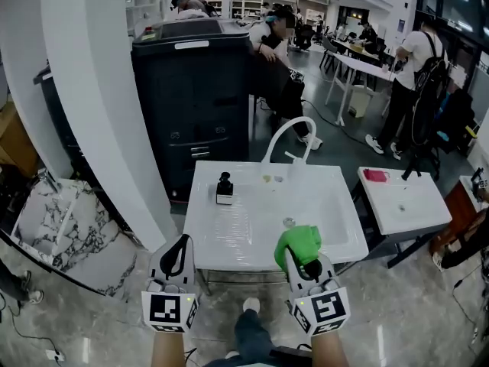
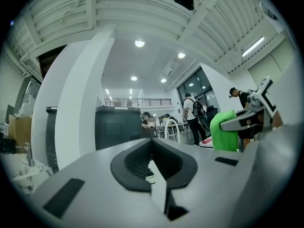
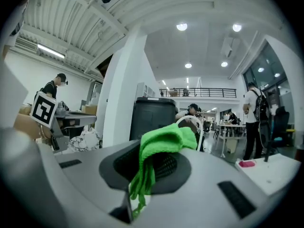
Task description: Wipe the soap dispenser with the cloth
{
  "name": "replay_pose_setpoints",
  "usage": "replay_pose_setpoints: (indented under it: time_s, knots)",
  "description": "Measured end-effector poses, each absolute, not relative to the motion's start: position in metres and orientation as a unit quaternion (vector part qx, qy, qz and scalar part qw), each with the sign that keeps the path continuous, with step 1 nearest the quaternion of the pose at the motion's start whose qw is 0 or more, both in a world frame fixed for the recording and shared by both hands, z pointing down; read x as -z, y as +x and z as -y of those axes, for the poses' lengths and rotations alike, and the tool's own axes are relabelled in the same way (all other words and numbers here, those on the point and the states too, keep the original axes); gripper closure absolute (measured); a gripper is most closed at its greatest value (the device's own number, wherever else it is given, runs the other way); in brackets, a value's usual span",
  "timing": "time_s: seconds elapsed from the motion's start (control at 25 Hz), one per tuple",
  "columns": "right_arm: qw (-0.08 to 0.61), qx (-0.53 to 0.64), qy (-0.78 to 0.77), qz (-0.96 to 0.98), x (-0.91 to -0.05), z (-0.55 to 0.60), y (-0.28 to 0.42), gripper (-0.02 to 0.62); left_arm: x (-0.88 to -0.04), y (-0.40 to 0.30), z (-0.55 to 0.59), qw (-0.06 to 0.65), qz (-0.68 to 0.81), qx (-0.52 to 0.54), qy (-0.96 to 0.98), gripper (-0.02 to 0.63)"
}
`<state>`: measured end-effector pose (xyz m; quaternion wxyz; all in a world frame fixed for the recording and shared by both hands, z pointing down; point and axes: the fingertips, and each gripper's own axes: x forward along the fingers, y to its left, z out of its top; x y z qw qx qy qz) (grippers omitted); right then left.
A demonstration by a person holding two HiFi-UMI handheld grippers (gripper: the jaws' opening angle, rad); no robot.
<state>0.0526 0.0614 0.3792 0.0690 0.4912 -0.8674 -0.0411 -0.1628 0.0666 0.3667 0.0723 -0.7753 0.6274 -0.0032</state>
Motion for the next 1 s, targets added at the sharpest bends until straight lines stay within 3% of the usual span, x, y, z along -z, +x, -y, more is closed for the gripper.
replay_pose_setpoints:
  time_s: [0.48, 0.64, 0.72, 0.76, 1.0]
  knots:
    - [0.085, 0.027, 0.462, 0.882, -0.386, 0.103, 0.053, 0.549, -0.373, -0.164, 0.087, 0.051, -0.642, 0.027, -0.765, 0.586]
    - [0.099, 0.021, 0.451, 0.887, -0.397, 0.146, 0.054, 0.549, -0.389, -0.155, 0.132, 0.023, -0.627, 0.031, -0.778, 0.479]
    - [0.106, 0.018, 0.446, 0.888, -0.403, 0.165, 0.056, 0.549, -0.401, -0.148, 0.153, 0.005, -0.612, 0.039, -0.79, 0.358]
    - [0.109, 0.014, 0.445, 0.889, -0.406, 0.174, 0.058, 0.549, -0.407, -0.144, 0.161, -0.002, -0.606, 0.046, -0.794, 0.33]
    - [0.126, -0.015, 0.442, 0.888, -0.431, 0.2, 0.061, 0.549, -0.439, -0.148, 0.188, -0.029, -0.598, 0.081, -0.797, 0.327]
